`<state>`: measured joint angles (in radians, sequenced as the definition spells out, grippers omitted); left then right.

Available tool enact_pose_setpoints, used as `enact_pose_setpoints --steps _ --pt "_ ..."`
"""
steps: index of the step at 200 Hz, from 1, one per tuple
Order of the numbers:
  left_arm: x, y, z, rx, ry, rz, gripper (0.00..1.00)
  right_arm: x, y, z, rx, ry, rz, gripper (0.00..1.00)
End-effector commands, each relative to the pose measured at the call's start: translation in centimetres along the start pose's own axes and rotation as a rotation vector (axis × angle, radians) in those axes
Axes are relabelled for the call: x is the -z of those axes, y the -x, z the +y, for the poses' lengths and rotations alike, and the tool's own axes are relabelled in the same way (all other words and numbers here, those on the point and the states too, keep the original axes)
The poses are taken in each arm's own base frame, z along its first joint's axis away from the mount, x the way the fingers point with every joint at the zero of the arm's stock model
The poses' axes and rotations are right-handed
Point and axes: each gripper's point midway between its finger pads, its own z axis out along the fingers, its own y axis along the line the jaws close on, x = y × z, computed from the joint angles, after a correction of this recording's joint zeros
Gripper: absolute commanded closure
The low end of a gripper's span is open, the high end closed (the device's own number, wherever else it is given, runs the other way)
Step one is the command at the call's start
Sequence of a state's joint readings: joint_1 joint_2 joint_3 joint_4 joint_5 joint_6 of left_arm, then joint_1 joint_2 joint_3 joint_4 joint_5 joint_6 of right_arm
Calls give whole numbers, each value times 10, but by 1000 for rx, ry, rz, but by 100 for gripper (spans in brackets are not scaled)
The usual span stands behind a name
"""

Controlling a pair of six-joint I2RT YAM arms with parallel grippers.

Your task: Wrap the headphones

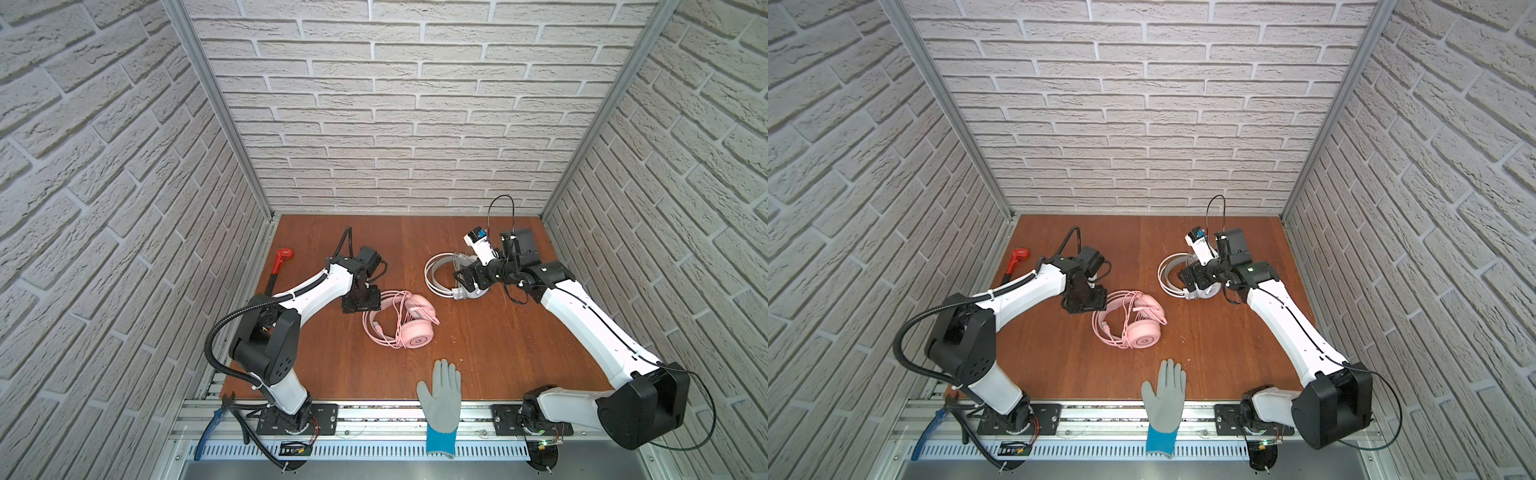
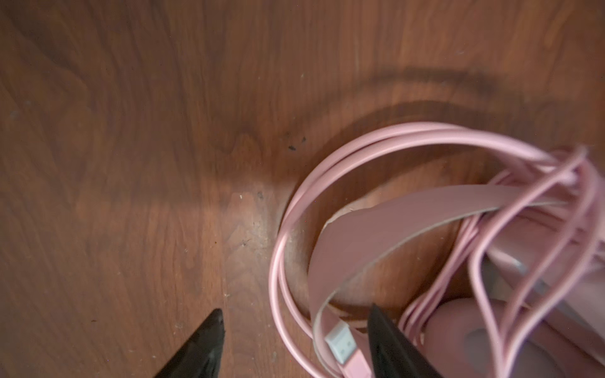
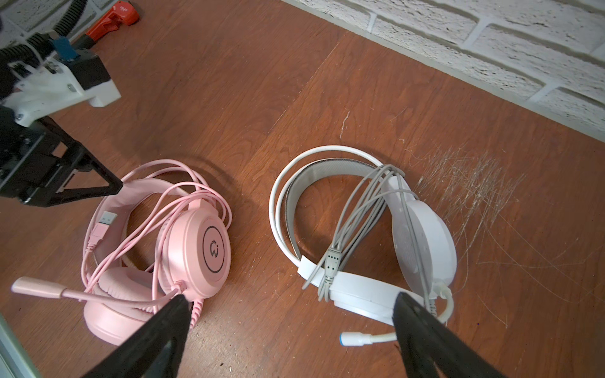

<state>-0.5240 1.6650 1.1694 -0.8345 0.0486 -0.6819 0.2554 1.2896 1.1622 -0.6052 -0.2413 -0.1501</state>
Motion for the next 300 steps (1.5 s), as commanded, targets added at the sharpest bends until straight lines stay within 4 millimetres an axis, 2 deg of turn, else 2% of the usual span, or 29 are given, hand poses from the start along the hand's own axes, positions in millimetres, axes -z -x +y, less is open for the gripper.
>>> enact_pose_setpoints --steps 1,25,61,161,218,258,278,300 --pt "-12 4 -3 -24 -25 -6 31 11 9 13 46 23 -37 3" --pt "-21 7 -1 -20 -20 -5 32 9 1 21 62 40 -5 3" --pt "-34 15 4 -7 3 -1 38 6 -8 31 73 62 20 3" --pt "-44 34 16 -35 52 18 49 0 -7 19 66 -14 40 1" --pt "-40 51 37 -22 75 8 51 -6 -19 -11 -31 -141 113 1" --pt "-40 63 53 -5 81 1 51 0 -25 -57 -241 -193 109 8" --pt "-40 70 61 3 83 -4 51 0 -35 -86 -323 -245 142 17" --pt "-39 79 70 16 84 -11 51 -5 -47 -117 -421 -287 189 36"
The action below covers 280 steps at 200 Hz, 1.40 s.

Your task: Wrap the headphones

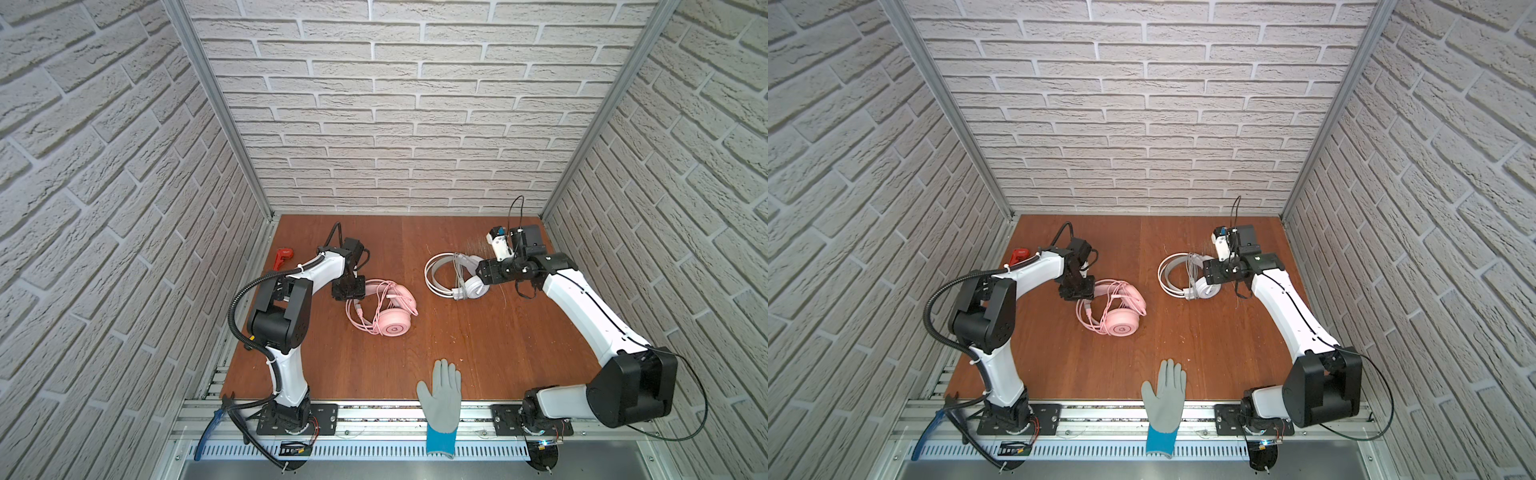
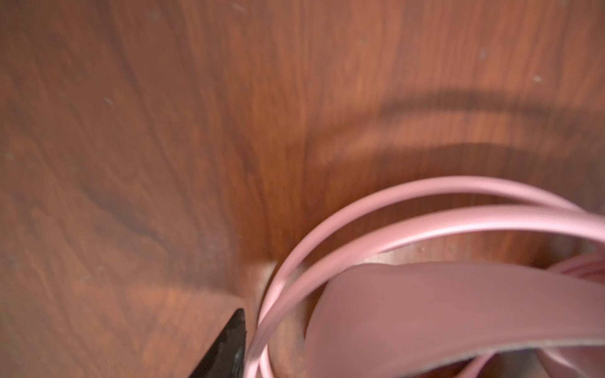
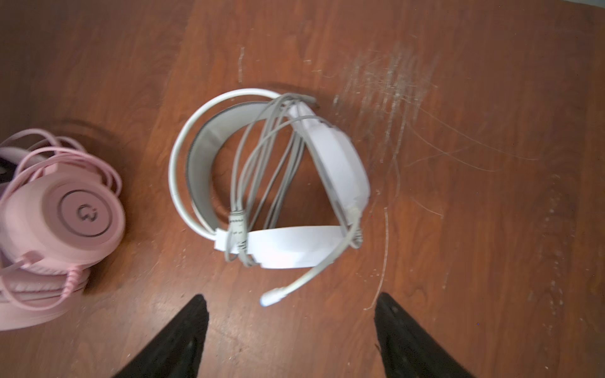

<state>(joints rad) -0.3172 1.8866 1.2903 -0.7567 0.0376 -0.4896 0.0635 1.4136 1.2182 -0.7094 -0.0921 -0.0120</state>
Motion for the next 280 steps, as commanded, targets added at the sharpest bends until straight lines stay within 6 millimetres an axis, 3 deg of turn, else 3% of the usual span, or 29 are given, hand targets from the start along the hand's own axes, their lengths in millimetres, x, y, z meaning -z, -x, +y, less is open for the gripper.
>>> enact_pose_setpoints --steps 1,31,47,90,131,212,280 --pt "-2 12 17 2 42 -5 51 -8 3 -24 -109 -27 34 37" --pt "-1 26 29 18 43 -21 51 -31 4 -58 -222 -49 70 71" --pt "-2 33 34 27 43 -25 51 -47 3 -73 -232 -86 100 94" --pt "-4 54 46 66 30 -51 50 -90 0 -88 -236 -120 172 94" --pt "-7 69 58 105 30 -69 50 -117 6 -75 -244 -52 200 94" --pt "-12 109 57 145 0 -107 50 -134 1 -32 -230 33 230 94" --pt "-15 122 51 188 -41 -127 49 -137 4 -14 -221 57 227 95"
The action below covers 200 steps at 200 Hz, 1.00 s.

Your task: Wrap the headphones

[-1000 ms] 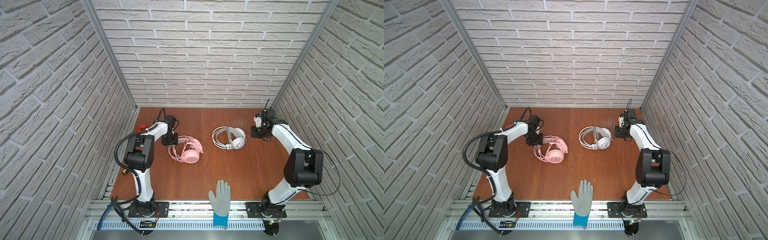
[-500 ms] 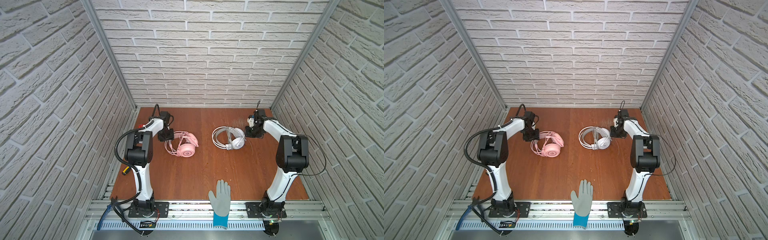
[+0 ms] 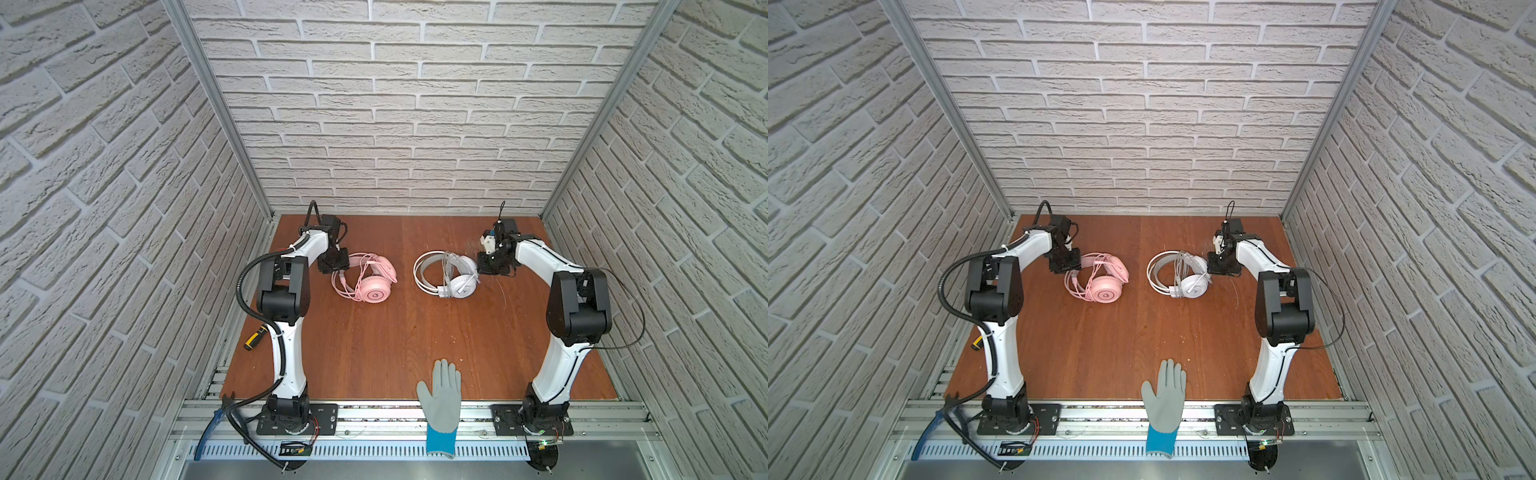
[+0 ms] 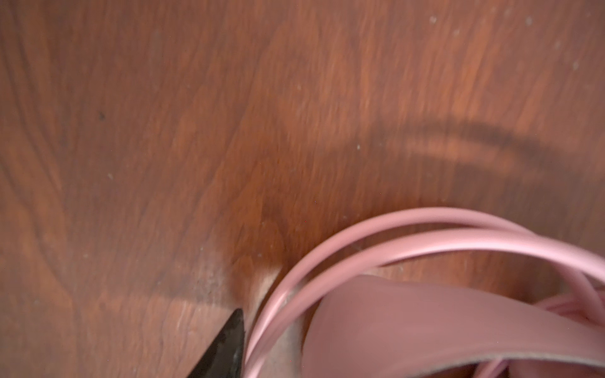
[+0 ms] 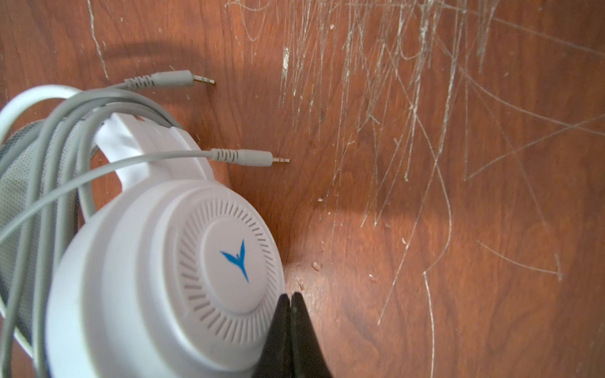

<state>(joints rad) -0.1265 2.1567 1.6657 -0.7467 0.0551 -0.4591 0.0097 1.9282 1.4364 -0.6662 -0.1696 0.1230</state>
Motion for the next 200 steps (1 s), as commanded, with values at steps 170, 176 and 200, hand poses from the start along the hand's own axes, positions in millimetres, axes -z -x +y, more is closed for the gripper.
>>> enact_pose_setpoints --steps 170,176,200 --pt "195 -3 90 69 337 -942 2 93 2 -49 70 -236 -741 4" --pt "189 -10 96 74 347 -941 2 92 1 -46 83 -219 -774 4" --pt "162 -37 113 103 382 -943 2 97 1 -43 103 -211 -833 0"
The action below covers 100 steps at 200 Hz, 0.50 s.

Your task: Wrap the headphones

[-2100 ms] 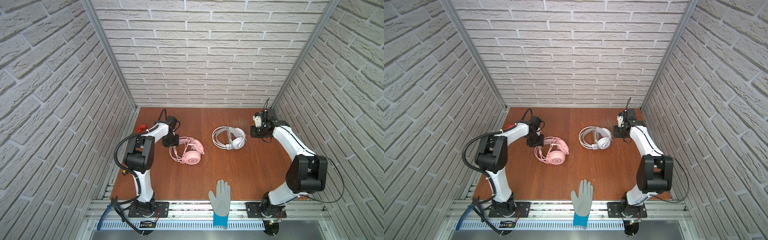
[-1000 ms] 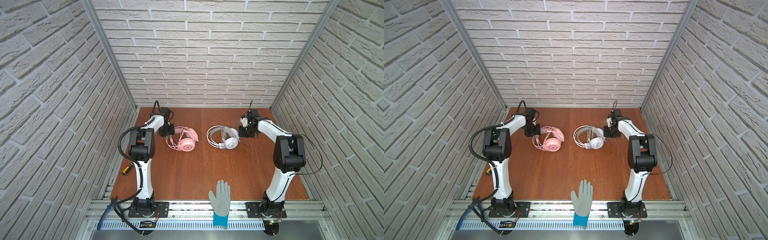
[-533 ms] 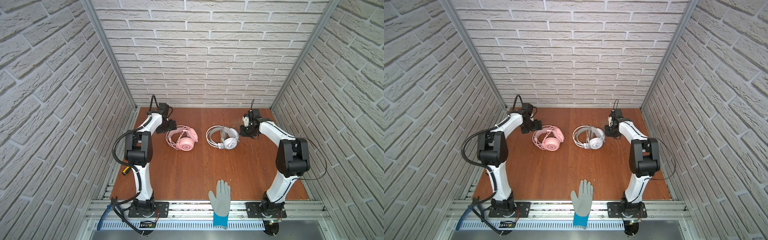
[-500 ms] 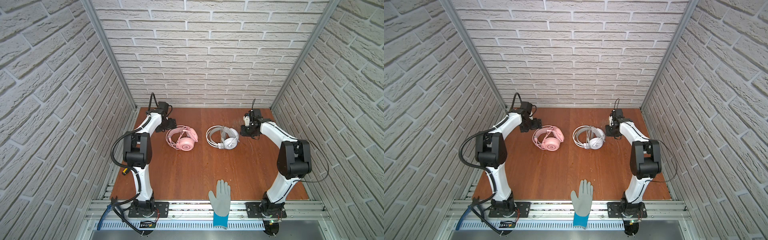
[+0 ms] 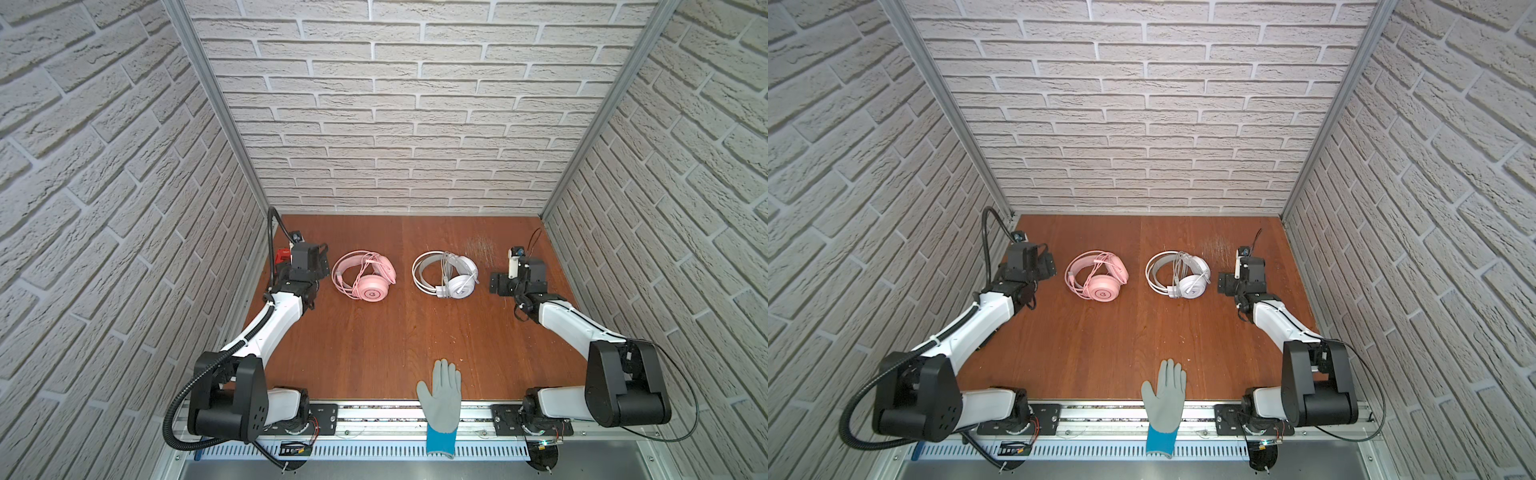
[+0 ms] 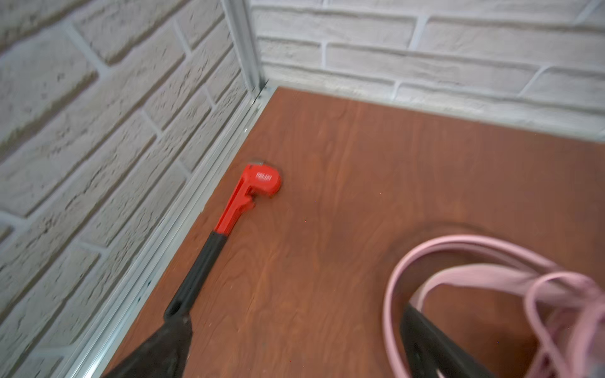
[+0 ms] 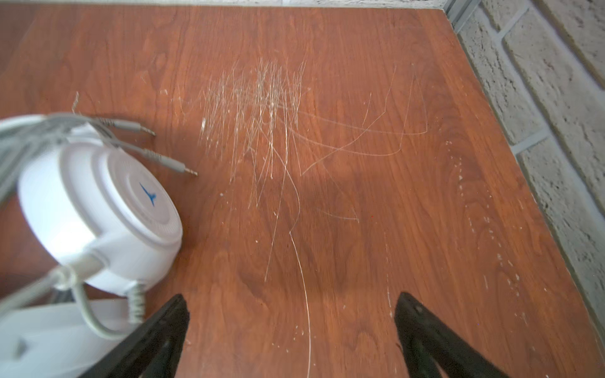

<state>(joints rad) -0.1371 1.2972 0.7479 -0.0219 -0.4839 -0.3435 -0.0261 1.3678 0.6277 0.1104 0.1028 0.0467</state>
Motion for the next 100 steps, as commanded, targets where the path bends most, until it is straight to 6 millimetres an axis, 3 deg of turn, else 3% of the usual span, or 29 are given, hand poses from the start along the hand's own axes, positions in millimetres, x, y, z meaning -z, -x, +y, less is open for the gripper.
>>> enact_pose_setpoints --steps 1,15,41,77,100 --pt "2 11 21 74 86 -160 2 16 64 3 0 23 -282 0" --pt "-2 -5 26 78 100 -151 2 17 63 4 11 31 -279 0" --pt "-5 -1 25 42 85 -211 2 21 51 8 15 53 -227 0" --pt "-22 -30 27 26 83 -214 2 20 23 7 -4 57 -242 0" --pt "-27 -25 28 -26 99 -227 2 17 21 9 -30 72 -301 0"
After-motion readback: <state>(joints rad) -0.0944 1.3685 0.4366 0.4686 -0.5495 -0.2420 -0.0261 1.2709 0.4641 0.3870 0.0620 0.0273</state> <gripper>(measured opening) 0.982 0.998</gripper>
